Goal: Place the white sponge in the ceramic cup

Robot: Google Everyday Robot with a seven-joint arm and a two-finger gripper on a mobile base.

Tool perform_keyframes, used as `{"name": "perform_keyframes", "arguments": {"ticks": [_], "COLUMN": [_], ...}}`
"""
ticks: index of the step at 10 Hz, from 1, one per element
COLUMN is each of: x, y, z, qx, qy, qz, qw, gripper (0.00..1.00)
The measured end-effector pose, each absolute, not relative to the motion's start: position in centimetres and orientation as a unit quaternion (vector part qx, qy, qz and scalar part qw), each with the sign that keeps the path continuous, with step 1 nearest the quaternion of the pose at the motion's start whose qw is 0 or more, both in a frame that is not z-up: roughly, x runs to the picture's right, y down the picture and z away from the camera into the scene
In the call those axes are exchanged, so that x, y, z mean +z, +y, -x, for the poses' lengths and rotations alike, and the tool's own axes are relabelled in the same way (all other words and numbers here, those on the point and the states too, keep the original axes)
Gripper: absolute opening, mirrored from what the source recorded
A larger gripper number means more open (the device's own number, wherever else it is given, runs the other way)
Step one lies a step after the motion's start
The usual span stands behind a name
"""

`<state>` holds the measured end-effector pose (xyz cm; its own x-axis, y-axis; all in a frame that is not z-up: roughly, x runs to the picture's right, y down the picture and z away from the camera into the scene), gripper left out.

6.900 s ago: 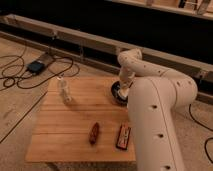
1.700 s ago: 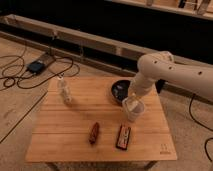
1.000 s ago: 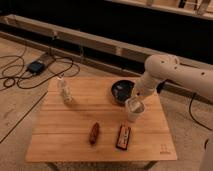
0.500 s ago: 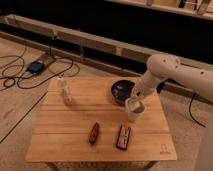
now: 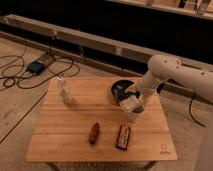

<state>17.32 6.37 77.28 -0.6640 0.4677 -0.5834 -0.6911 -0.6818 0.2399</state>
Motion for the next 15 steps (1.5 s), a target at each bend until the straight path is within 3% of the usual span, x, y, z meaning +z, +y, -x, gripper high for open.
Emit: {"name": "perform_keyframes", "arguments": {"ticks": [15], "x": [77.0], "y": [9.7], "z": [-18.2], "qx": [0.87], "qy": [0.279], "qz": [0.249], "qw": [0.322], "gripper": [0.8]}}
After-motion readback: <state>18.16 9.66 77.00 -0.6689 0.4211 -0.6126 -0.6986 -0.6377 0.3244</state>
